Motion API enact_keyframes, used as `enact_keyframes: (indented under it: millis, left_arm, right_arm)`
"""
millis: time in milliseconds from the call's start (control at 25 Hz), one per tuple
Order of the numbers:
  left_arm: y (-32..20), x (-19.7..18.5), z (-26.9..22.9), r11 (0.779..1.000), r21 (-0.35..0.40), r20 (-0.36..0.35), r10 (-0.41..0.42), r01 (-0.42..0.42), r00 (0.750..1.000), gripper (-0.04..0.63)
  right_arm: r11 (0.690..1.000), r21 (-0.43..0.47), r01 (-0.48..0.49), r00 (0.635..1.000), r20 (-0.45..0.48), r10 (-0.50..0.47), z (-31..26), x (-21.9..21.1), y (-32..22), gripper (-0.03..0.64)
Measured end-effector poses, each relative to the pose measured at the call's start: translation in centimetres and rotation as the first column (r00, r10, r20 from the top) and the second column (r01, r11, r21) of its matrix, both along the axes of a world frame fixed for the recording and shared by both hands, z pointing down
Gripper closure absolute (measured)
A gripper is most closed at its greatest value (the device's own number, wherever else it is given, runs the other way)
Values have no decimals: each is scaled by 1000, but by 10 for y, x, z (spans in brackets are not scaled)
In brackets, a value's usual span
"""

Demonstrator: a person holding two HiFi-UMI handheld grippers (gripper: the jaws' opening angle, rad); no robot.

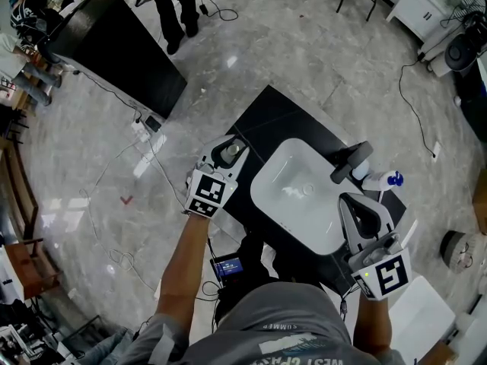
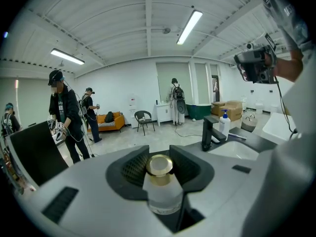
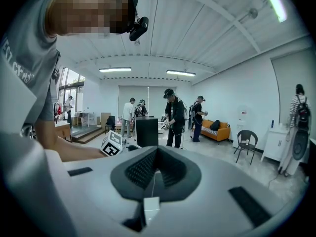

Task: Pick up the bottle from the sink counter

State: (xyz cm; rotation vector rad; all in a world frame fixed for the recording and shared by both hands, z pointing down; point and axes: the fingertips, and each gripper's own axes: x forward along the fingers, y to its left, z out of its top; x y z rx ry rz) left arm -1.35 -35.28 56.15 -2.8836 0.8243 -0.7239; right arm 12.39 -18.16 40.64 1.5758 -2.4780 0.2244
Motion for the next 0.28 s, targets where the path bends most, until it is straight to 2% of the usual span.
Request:
enact_keyframes:
  millis: [280]
  left_arm:
    - [-3,1,6,1000,-5,5,2,-1,1000,463]
  right_arm:
    - [1000,-2,-4,1000,3,4,3,1,-1,615]
